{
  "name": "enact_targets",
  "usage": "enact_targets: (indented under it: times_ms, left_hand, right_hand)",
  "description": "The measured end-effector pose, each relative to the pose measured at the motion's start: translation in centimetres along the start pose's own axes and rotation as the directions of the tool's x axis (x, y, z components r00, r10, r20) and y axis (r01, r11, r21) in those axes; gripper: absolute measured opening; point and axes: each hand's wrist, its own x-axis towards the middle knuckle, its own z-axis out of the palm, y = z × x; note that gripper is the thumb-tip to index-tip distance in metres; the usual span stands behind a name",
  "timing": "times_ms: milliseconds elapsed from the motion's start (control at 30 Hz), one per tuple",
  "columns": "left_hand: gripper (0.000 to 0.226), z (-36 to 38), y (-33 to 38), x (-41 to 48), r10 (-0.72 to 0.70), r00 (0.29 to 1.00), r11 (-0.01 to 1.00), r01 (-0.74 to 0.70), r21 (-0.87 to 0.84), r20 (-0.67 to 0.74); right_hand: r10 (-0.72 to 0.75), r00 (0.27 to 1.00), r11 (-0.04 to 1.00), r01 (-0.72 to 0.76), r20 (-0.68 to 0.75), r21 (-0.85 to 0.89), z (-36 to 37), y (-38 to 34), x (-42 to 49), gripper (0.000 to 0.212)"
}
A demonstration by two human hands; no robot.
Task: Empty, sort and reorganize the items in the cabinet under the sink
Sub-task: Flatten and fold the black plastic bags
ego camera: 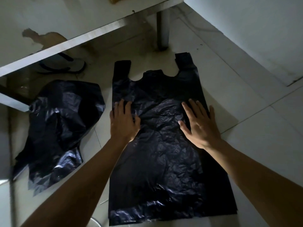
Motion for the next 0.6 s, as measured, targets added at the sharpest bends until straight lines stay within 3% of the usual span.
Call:
enact_targets:
  times_ms: [133,333,433,600]
  left_hand:
    - [0.064,-0.2,0.9,-2.0,-0.031,0.999,1.000,0.031,0.001,-0.014]
    - [0.079,1.1,-0.5,-3.2,0.089,0.985,0.995,-0.094,0.027,0.148]
    - [0.078,0.7,-0.2,-3.6,0.110,0.988,0.994,-0.110,-0.006,0.113]
    - [0.073,1.6,-0.2,-5.1,0.050,0.996,0.994,-0.057,0.091,0.070]
  right_hand:
    - [-0.079,0.997,0.996,0.079,-0.012,0.043,-0.3,-1.7,-2.0,0.071]
    - [-0.087,0.988,0.996,0.084,0.126,0.031,1.2,-1.9,-2.4,0.076]
    - [-0.093,0.991,0.995,0.091,0.094,0.031,0.8,-2.6,-2.0,0.077]
    - [-0.104,0.988,0.995,0.103,0.111,0.019,1.9,-3.0,-3.1,0.076]
